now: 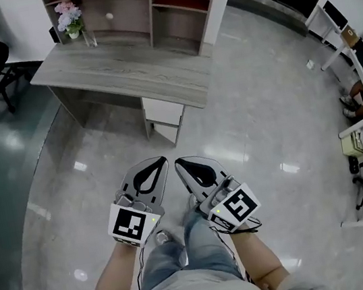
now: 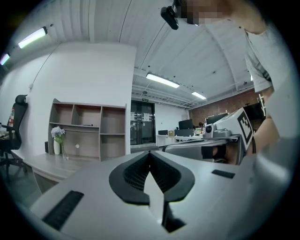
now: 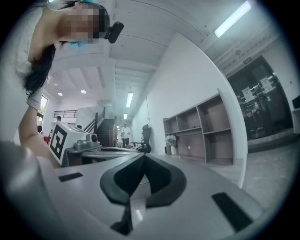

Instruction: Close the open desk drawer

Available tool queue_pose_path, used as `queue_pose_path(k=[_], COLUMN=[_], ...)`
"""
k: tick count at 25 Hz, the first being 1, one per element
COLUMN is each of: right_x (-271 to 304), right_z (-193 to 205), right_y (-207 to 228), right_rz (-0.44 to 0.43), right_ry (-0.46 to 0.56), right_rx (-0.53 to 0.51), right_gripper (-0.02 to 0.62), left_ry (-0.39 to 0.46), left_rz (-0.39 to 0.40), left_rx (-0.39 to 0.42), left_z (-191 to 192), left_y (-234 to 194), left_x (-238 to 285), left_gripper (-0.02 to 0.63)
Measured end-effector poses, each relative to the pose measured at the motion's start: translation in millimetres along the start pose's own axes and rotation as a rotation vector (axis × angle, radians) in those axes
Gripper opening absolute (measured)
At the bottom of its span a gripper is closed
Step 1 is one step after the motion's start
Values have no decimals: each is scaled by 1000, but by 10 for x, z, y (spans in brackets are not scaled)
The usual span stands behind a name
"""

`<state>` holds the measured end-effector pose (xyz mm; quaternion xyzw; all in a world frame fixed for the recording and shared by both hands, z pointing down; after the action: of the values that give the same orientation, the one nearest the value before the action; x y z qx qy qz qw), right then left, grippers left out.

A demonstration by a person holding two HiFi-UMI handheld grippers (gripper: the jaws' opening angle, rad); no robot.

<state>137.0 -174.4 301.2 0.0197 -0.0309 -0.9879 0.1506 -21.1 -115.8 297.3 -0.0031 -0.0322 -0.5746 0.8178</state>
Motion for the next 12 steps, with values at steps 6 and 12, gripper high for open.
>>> queue_pose_path(k=[6, 12], right_x=[-90, -116], right_z=[-158, -289], right_y=[-312, -493], right_rz=[-2, -3], right_ry=[7, 22], right_rx=[-12, -30], right_gripper=[8, 6], left_ry=[32, 57], left_rz=[-9, -34], left_rx=[-4, -6], left_z=[-101, -179], left_y=[193, 201], left_x=[-255, -430], left_gripper=[10, 10])
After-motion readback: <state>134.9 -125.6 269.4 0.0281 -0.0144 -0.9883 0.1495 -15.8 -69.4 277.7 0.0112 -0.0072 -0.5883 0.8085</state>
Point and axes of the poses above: the fingertips, and each gripper's own axes: x forward along the fingers, y to its right, z out of its underside, the point moved 10 cm from there along -x, backward along the fingers, and after that the axes turned 2 degrees about -z, right-handed, at the moved point
